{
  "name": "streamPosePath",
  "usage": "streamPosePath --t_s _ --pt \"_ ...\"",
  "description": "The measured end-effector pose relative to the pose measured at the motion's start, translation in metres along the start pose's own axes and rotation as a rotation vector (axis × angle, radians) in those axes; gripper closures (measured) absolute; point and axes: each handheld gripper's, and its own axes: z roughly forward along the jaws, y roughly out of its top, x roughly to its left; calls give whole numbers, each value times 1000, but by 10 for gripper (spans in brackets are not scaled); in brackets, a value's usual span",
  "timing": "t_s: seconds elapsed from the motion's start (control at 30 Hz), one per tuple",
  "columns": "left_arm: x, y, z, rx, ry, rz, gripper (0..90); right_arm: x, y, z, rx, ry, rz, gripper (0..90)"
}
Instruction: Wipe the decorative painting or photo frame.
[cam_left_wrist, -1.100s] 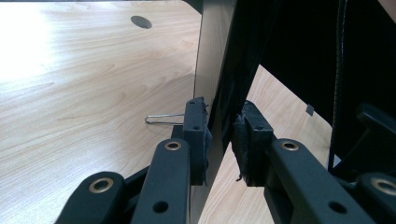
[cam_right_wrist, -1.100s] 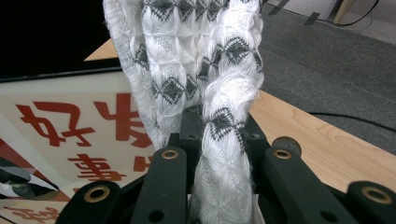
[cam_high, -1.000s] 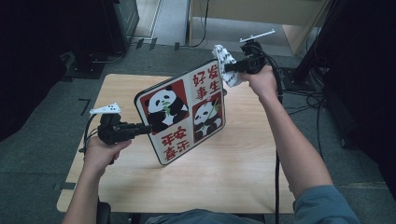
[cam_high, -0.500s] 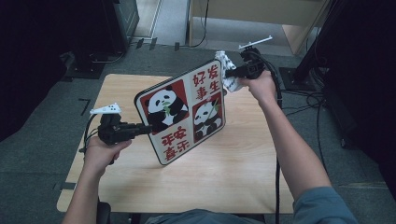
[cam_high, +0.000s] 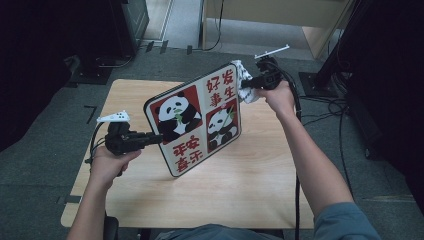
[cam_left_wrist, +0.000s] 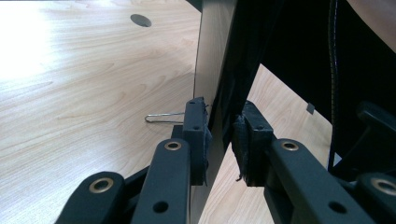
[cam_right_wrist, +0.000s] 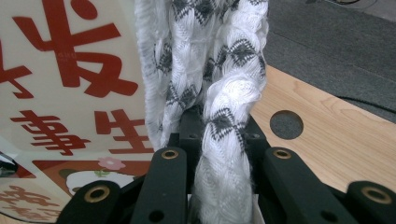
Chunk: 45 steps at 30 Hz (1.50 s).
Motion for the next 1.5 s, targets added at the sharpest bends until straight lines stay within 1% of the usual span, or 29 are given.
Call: streamPosePath --t_s 0.17,0.2,0.23,0.37,0.43,0.53,0.83,0.9,1.2,1.27,1.33,1.37,1.5 --pt "0 0 0 2 0 0 767 -2 -4 2 4 7 3 783" --pt "0 0 0 2 0 0 767 -1 -5 3 8 6 10 783" --pt "0 0 0 2 0 1 766 -2 -6 3 6 7 5 783" --pt "0 0 0 2 1 0 766 -3 -10 5 11 12 12 783" --pt "0 0 0 3 1 -1 767 -4 -12 7 22 12 8 783" --pt "0 0 1 3 0 -1 767 -5 -14 7 15 17 11 783" --pt "0 0 1 2 1 -1 767 -8 -23 13 33 26 20 783" --pt "0 0 1 1 1 -2 767 -8 -25 14 42 21 20 783" --pt "0 0 1 1 1 -2 767 -10 -34 19 37 25 29 783" --pt "0 0 1 1 1 -2 767 -11 -36 21 30 28 19 783" --pt "0 0 2 1 1 -2 766 -11 -38 22 37 26 15 783" --pt "0 0 2 1 1 -2 767 -11 -39 23 30 26 16 783" --pt "0 0 2 1 1 -1 767 -13 -44 25 35 28 17 783"
